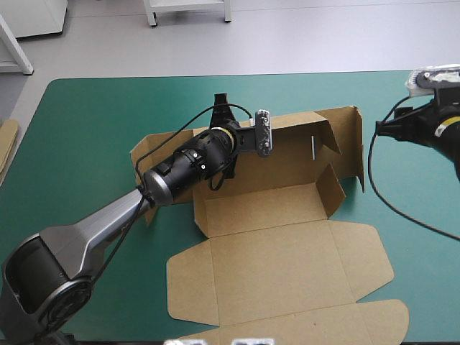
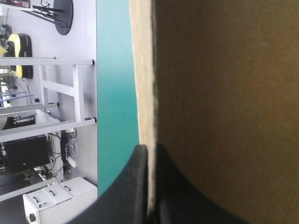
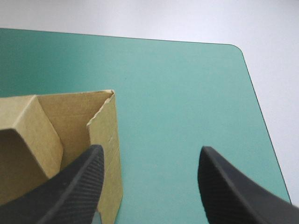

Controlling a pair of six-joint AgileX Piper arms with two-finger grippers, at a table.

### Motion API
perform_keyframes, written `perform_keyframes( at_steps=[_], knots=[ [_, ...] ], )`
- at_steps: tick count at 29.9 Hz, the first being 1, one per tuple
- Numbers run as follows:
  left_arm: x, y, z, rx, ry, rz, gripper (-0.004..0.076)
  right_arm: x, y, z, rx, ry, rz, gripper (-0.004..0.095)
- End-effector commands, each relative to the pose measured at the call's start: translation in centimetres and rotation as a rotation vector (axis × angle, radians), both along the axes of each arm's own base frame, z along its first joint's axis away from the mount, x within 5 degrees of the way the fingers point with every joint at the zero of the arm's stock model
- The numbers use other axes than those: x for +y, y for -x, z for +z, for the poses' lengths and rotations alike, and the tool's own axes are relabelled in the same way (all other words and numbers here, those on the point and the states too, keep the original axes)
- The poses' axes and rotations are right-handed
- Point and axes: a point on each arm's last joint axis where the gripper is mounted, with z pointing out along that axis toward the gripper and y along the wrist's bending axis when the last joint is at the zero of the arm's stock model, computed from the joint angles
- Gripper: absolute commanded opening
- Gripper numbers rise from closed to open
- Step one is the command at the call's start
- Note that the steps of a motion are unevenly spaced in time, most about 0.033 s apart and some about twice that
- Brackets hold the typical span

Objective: Fold the box

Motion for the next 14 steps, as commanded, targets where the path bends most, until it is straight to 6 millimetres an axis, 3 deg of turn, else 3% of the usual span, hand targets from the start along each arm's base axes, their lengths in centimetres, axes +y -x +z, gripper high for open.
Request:
perform_keyframes(
  at_steps=[1, 7, 14],
  knots=[
    [0.3, 0.8, 3.7, -0.159, 0.051, -0.046, -0.0009, -0.9, -1.0, 3.1, -0.087, -0.020, 0.010, 0.0554],
    [0.5, -0.3, 5.1, -0.363, -0.034, -0.140, -0.0008, -0.5, -3.3, 4.3, -0.068, -0.092, 0.090, 0.0554],
    [1.6, -1.4, 5.2, -0.360, 0.008, -0.116, -0.0009, -0.2, -4.3, 3.9, -0.041, -0.108, 0.123, 0.0554]
  ],
)
